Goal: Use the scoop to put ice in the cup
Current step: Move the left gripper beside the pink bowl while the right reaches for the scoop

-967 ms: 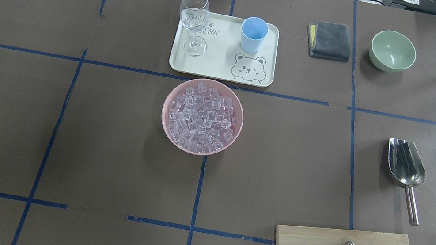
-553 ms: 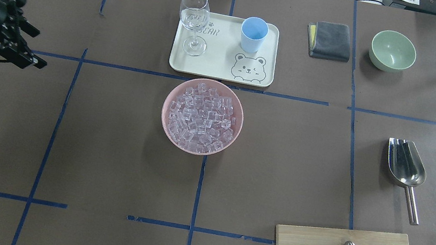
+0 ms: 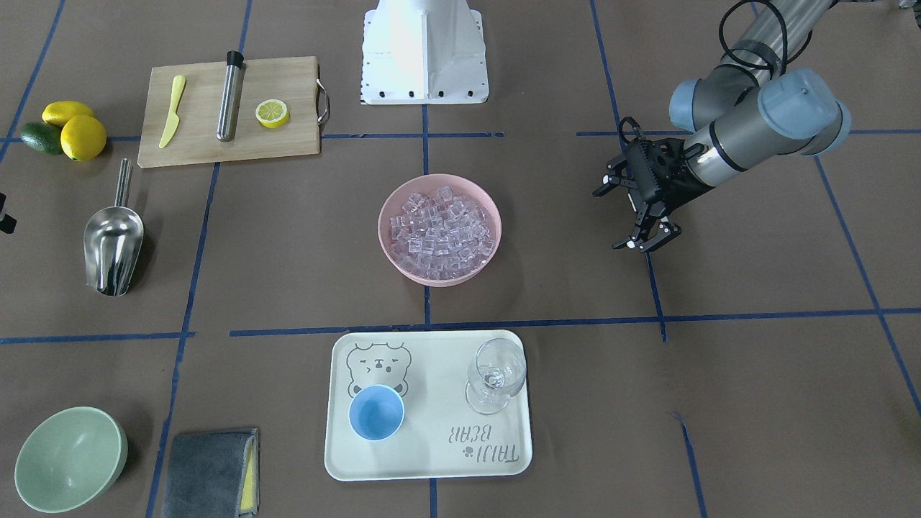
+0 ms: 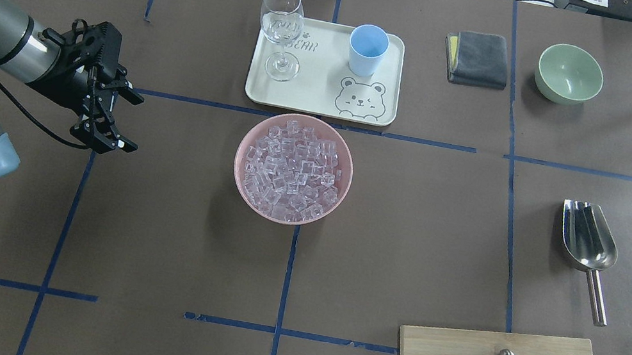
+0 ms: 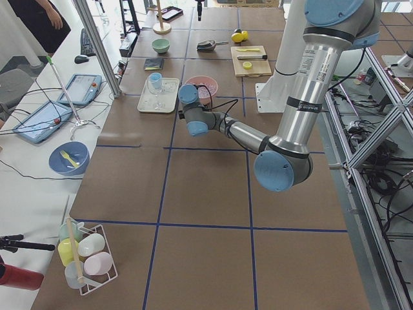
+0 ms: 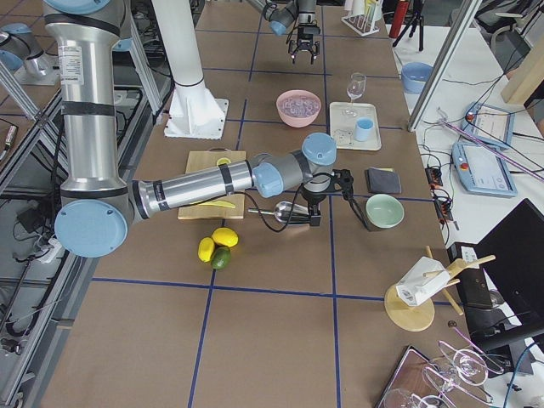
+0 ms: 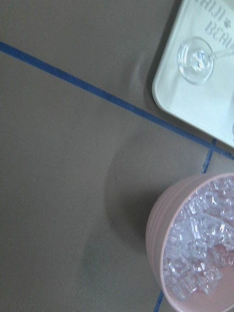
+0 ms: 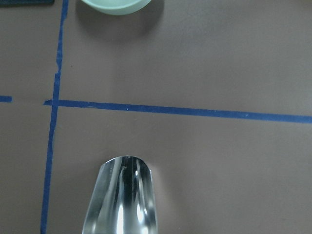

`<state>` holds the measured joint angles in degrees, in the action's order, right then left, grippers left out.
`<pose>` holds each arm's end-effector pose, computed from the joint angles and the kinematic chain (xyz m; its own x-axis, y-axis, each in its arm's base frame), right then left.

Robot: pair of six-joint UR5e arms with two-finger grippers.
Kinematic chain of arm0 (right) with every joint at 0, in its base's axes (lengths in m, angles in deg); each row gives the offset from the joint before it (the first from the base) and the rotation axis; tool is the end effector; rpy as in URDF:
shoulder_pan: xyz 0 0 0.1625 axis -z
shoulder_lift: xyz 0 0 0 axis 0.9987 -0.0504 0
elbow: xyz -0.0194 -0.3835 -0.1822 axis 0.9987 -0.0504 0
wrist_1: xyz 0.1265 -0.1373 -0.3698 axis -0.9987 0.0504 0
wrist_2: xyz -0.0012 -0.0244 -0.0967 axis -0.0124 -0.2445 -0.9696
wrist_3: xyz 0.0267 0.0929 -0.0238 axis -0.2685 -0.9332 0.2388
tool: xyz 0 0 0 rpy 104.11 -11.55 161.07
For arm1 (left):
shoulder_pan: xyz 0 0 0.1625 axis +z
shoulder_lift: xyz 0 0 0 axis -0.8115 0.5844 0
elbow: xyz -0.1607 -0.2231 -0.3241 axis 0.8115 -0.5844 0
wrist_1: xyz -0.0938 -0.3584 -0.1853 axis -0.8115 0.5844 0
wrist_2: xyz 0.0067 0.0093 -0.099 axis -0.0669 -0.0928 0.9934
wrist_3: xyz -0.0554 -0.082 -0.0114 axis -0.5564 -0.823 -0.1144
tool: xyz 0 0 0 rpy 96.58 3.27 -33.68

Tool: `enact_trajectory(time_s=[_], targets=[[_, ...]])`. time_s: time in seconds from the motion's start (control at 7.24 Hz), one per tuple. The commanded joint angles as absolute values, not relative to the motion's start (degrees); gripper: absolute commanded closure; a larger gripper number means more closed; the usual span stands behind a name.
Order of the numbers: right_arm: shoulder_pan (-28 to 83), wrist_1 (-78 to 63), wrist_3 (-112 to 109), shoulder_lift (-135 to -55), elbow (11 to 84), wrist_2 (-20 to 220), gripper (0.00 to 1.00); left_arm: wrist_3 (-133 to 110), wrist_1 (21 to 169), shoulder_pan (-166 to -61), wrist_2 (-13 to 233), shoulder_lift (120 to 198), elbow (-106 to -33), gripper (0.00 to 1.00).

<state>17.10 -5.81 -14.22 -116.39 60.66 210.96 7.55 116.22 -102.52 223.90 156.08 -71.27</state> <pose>-0.1079 -0.4853 0.5084 0.6526 -0.0491 0.7561 -0.0138 0.9970 0.0767 0.3486 -0.4844 0.3771 0.0661 0.9748 -0.2133 -0.2653 0.2232 0.9380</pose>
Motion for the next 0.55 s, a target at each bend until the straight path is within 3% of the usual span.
enact_trajectory(time_s=[0.0,0.41], targets=[[26.2,-14.0,-25.3,-122.4,64.0,205.4,0.0,7.4,116.5,-102.1,224.1,156.6,-71.5,0.0],[34.4,-23.4,-38.4,-126.9,64.4,202.4,0.0,7.8,116.8,-101.7,224.1,157.9,-70.5,0.0]])
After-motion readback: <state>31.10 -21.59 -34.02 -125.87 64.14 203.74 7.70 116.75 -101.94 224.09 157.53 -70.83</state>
